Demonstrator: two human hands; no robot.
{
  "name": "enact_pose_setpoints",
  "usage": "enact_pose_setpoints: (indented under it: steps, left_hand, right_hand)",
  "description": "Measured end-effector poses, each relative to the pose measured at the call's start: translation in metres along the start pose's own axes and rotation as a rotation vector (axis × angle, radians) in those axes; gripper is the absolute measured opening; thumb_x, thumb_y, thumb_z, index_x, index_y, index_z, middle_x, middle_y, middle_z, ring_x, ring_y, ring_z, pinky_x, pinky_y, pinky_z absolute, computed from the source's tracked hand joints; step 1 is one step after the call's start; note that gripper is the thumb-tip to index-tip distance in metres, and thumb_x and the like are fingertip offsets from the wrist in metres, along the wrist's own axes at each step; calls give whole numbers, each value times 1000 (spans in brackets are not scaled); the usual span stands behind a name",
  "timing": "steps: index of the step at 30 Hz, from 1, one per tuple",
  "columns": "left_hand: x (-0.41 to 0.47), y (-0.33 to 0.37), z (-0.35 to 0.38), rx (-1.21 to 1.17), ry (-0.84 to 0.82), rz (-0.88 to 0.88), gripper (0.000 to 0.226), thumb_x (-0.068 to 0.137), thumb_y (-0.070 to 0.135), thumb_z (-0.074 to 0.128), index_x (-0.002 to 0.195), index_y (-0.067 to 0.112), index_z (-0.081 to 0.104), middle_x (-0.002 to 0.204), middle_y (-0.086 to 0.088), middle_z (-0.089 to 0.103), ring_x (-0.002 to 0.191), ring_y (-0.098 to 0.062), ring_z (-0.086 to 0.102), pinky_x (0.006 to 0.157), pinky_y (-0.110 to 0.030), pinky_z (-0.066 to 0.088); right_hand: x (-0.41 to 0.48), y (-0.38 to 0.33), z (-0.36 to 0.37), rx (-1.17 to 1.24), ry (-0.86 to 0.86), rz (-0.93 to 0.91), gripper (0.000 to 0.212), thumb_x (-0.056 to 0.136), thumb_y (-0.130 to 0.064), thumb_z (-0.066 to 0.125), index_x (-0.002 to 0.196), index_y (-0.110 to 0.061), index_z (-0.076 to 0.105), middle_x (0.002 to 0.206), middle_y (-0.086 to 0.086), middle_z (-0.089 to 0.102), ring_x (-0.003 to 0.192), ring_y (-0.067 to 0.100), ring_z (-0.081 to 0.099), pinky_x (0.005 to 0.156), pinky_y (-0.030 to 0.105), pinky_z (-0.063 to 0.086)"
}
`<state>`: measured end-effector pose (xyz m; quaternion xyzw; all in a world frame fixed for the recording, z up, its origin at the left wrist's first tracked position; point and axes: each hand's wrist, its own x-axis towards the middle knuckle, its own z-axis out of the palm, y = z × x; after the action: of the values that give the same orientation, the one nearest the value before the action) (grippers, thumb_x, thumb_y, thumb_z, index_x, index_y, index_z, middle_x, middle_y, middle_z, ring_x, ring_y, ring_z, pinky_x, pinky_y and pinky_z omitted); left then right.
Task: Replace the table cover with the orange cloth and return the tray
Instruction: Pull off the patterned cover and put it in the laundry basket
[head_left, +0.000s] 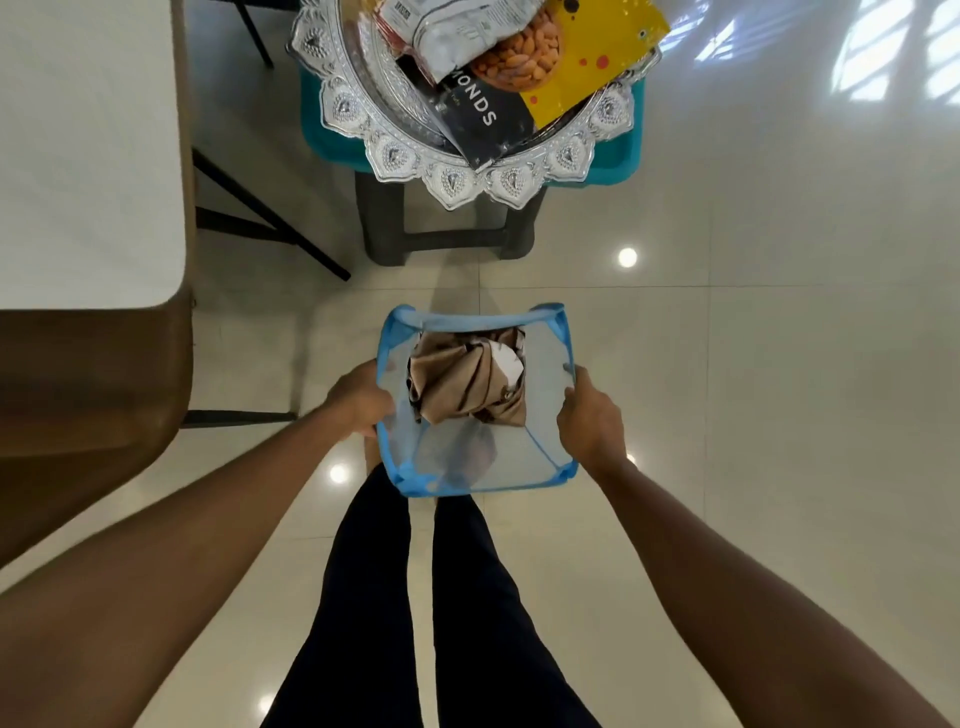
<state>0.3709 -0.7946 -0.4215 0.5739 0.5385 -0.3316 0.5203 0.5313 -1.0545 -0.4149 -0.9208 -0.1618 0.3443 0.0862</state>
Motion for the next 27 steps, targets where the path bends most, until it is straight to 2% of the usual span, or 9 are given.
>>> enact_pose_setpoints:
  steps: [3, 5, 9, 14, 17, 19, 23, 25, 27]
  left_hand:
    - [-9, -11, 17, -29, -51, -12, 43, 82, -7, 57, 108, 28, 56, 101, -5, 64, 95, -30, 67, 77, -50, 61]
    - [-9, -14, 24, -46, -30, 11, 33, 88, -2, 56, 97, 30, 54, 99, -4, 64, 93, -29, 68, 75, -47, 62]
    - [-3, -12, 20, -3, 90, 44, 29, 91, 10, 58, 117, 24, 57, 101, -8, 65, 84, -29, 71, 67, -41, 63]
    - [-16, 10, -5, 77, 127, 74, 23, 91, 23, 63, 113, 26, 57, 94, -7, 69, 77, -25, 72, 64, -35, 61]
    - [-36, 30, -19, 144, 174, 138, 20, 91, 25, 62, 110, 29, 57, 93, -4, 68, 83, -25, 71, 63, -32, 58]
    - [-52, 49, -25, 135, 162, 226, 17, 91, 23, 62, 108, 27, 60, 87, -1, 68, 84, -29, 70, 68, -37, 58]
    - [-95, 103, -47, 59, 235, 431, 15, 79, 34, 61, 93, 37, 64, 81, 2, 68, 82, -27, 71, 78, -42, 56]
    - [-115, 133, -58, 28, 337, 527, 16, 76, 35, 58, 90, 34, 65, 78, 6, 67, 77, -20, 69, 78, -39, 57]
    - [-132, 161, -67, 2, 424, 615, 8, 82, 24, 62, 88, 27, 66, 74, 3, 67, 73, -20, 66, 73, -38, 56]
  right_hand:
    - [-10, 10, 9, 20, -46, 61, 35, 107, -20, 39, 141, -14, 43, 107, 13, 69, 90, 34, 67, 77, 41, 53]
    - [-8, 14, 11, 38, -65, 77, 35, 107, -23, 39, 141, -17, 44, 110, 13, 69, 93, 34, 67, 80, 41, 53]
    - [1, 11, 4, 63, -130, 130, 35, 103, -29, 45, 137, -20, 48, 115, 11, 68, 100, 33, 66, 85, 42, 55]
    - [8, 0, -15, 93, -135, 204, 44, 96, -38, 52, 138, -27, 50, 119, 7, 68, 104, 32, 66, 88, 43, 56]
    - [5, -11, -36, 137, -68, 229, 44, 93, -45, 54, 135, -31, 53, 116, 4, 71, 104, 30, 67, 88, 40, 55]
    - [4, -24, -58, 189, -1, 215, 37, 94, -46, 56, 128, -32, 59, 111, 1, 73, 100, 26, 67, 84, 35, 53]
    - [4, -65, -126, 423, 172, 102, 21, 97, -33, 58, 112, -25, 70, 101, -3, 72, 84, 12, 61, 73, 26, 42]
    - [10, -87, -161, 513, 236, 48, 20, 97, -32, 58, 110, -23, 72, 95, -5, 72, 81, 10, 63, 72, 27, 44]
    - [22, -109, -192, 593, 299, 31, 16, 95, -33, 60, 102, -25, 72, 89, -4, 73, 82, 13, 68, 75, 32, 53]
